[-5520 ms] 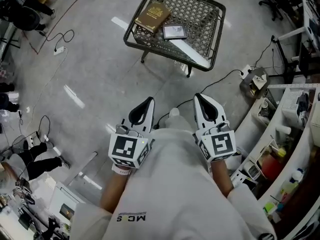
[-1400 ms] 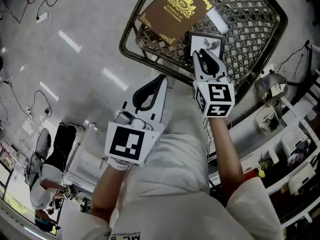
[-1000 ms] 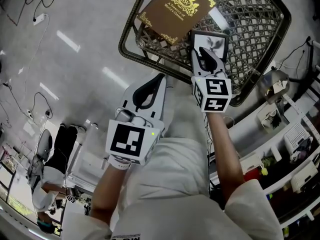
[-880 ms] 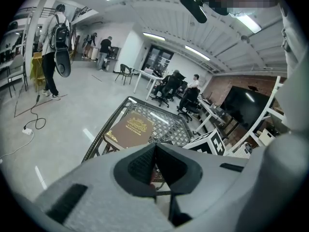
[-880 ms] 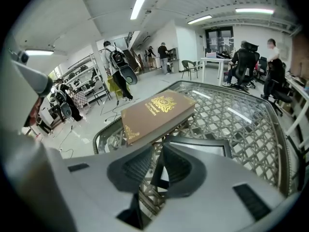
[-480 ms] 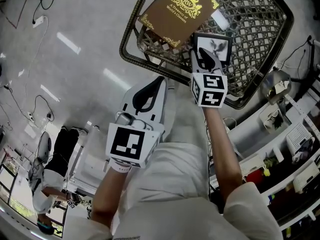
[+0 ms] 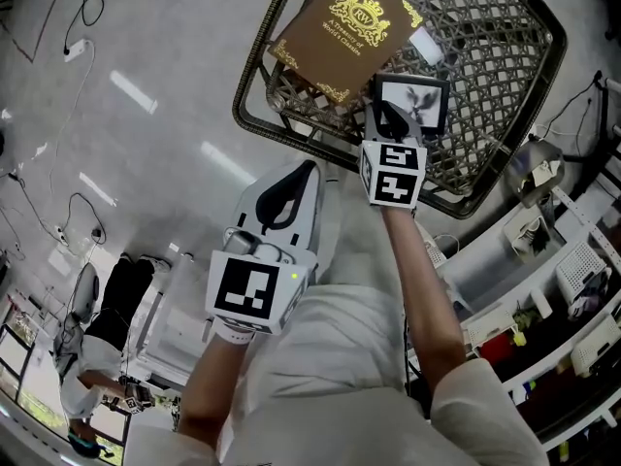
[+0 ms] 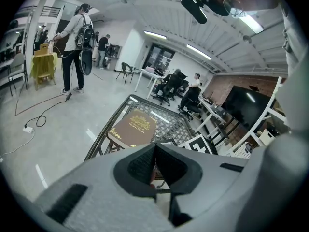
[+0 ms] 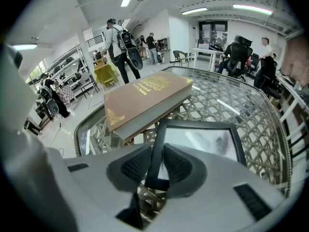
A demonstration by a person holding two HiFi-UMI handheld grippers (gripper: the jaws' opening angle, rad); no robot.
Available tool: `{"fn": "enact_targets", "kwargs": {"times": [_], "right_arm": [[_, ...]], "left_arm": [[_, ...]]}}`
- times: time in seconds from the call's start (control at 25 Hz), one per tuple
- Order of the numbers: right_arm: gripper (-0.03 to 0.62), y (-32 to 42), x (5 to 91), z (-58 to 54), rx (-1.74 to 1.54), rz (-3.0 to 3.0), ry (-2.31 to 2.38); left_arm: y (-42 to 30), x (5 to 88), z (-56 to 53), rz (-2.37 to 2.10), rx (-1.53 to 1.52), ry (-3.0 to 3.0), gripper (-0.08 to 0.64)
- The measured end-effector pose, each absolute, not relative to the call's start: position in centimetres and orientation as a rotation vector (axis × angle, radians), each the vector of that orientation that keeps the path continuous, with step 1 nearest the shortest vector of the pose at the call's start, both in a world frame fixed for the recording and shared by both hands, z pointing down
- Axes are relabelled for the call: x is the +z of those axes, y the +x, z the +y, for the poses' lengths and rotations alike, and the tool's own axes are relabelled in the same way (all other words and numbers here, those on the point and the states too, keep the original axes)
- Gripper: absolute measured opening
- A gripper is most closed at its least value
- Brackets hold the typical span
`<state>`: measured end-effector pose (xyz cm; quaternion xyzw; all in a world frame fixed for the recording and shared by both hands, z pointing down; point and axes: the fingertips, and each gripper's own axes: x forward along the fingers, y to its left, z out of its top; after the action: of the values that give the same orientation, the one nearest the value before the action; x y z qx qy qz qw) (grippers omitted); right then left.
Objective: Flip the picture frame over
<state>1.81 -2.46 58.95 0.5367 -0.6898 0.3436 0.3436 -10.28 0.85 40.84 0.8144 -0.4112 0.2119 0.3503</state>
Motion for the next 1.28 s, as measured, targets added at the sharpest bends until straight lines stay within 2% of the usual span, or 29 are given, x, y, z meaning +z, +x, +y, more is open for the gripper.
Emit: {"fn": "enact_targets", "kwargs": {"times": [0.84, 1.28], "right_arm": [[0.075, 2.1, 59.0, -2.5, 1.023, -1.747, 1.495], [0.074, 2.3, 56.4, -2.0, 1.097, -1.883, 1.471]], "left_arm": [[-10.8, 40.0, 0.9, -1.119, 0.542, 2.120, 0.025], [-10.2, 39.9, 1.5, -1.123, 0.535, 2.113, 0.025]]}}
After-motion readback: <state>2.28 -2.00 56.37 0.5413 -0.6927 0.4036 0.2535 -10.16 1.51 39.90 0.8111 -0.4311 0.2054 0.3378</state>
